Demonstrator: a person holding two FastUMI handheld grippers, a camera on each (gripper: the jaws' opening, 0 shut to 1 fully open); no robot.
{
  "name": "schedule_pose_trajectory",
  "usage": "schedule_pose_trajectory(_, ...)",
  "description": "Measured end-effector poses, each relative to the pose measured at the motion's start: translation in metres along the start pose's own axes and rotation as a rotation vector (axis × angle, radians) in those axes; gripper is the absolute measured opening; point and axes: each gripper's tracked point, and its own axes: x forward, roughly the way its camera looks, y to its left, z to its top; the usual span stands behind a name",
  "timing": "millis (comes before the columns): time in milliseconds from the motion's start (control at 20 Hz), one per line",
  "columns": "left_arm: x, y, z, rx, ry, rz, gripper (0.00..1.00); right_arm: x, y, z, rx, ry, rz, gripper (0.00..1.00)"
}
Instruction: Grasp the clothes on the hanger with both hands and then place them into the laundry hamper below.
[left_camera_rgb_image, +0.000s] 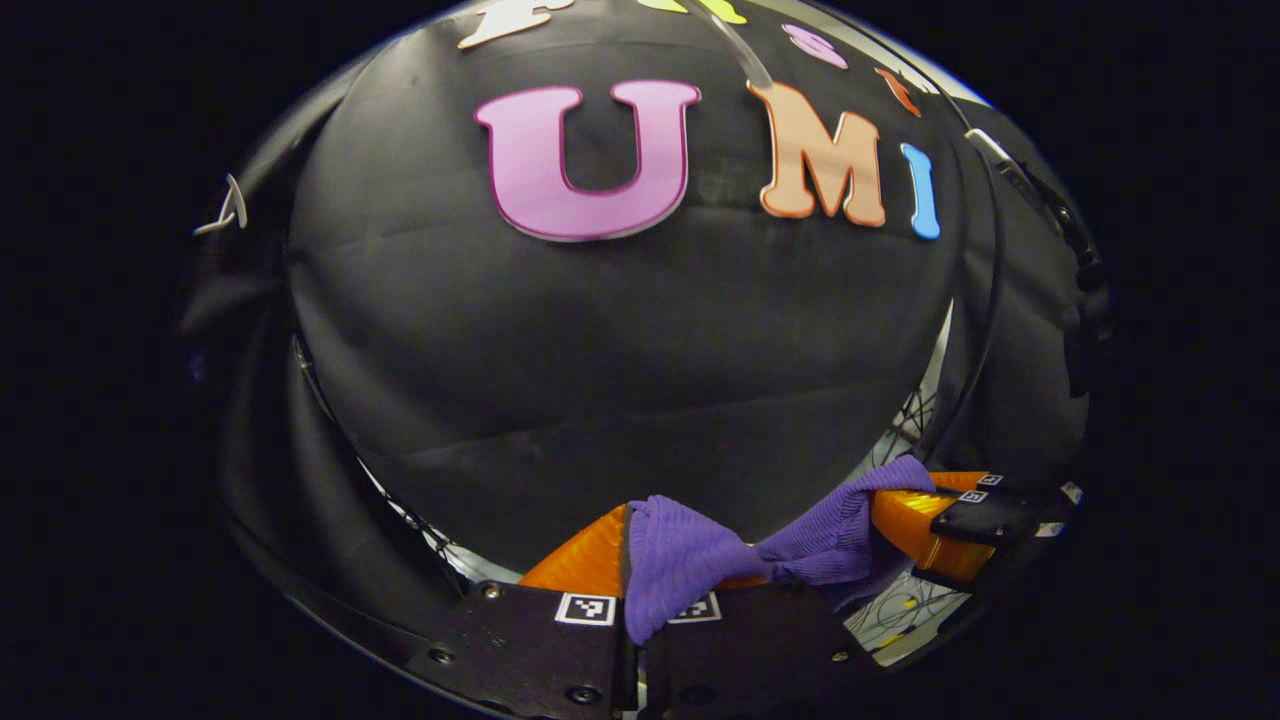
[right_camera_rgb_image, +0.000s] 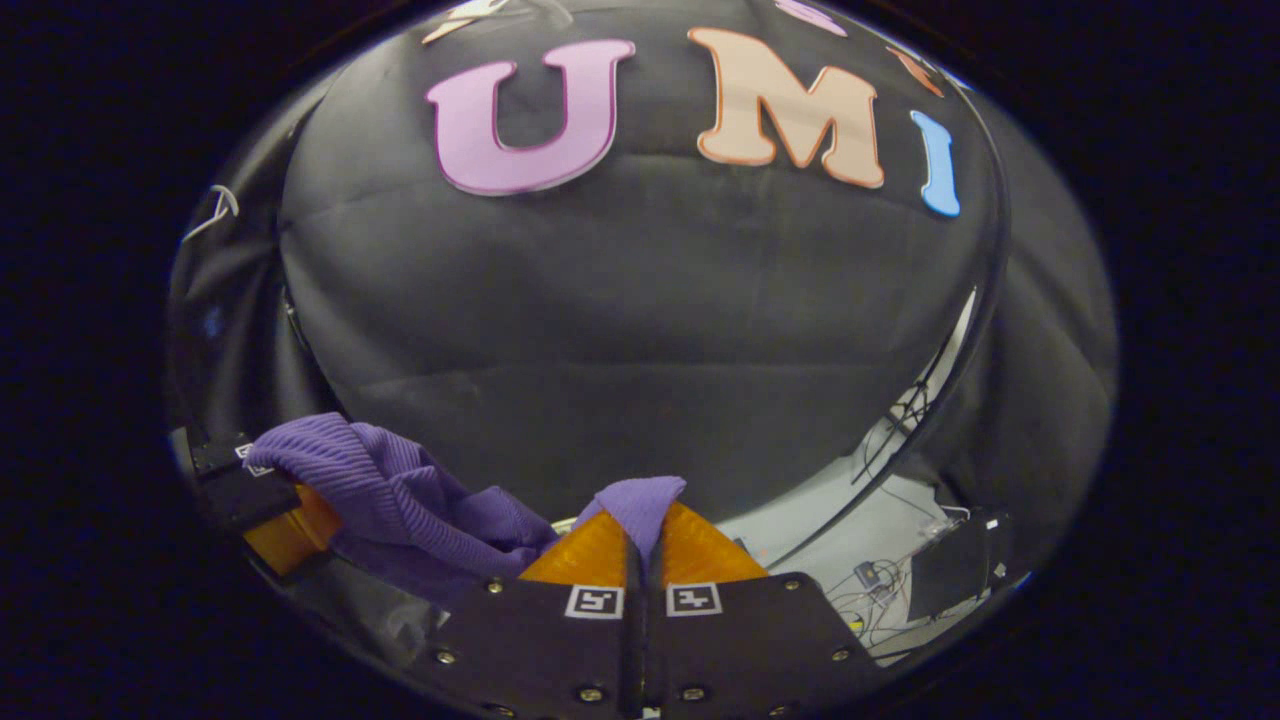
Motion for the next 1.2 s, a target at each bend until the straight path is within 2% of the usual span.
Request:
schedule_pose_trajectory(350, 0.036, -0.007, -0.100, 0.034, 0.149, -0.030, 0.05, 0.049, -0.009, -0.084, -0.092, 0.120, -0.029, 0.02)
schedule_pose_trajectory(450, 0.041, -0.011, -0.129, 0.059, 0.203, -0.055, 0.09, 0.053, -0.010, -0.107, -0.105, 0.160, -0.036, 0.03)
schedule_pose_trajectory(550, 0.049, -0.016, -0.149, 0.054, 0.233, -0.081, 0.07, 0.068, -0.004, -0.130, -0.104, 0.174, 0.004, 0.04)
schedule_pose_trajectory(600, 0.054, -0.023, -0.158, 0.064, 0.251, -0.098, 0.09, 0.076, -0.006, -0.139, -0.105, 0.192, 0.022, 0.08)
schedule_pose_trajectory(650, 0.060, -0.023, -0.177, 0.066, 0.288, -0.110, 0.11, 0.087, -0.008, -0.158, -0.115, 0.214, 0.015, 0.17)
schedule_pose_trajectory(750, 0.053, -0.028, -0.210, 0.023, 0.394, -0.146, 0.47, 0.071, -0.023, -0.169, -0.135, 0.254, -0.030, 0.71)
schedule_pose_trajectory(800, 0.052, -0.025, -0.213, -0.012, 0.427, -0.124, 0.65, 0.077, -0.022, -0.174, -0.128, 0.264, -0.034, 0.98)
schedule_pose_trajectory(900, 0.048, -0.020, -0.198, -0.023, 0.401, -0.097, 1.00, 0.071, -0.017, -0.161, -0.128, 0.242, -0.033, 0.98)
schedule_pose_trajectory(1000, 0.042, -0.011, -0.180, -0.014, 0.362, -0.076, 0.96, 0.053, -0.018, -0.144, -0.152, 0.223, -0.030, 0.98)
schedule_pose_trajectory(1200, 0.007, 0.004, -0.137, -0.048, 0.325, -0.032, 0.97, 0.014, -0.016, -0.097, -0.161, 0.162, -0.022, 0.98)
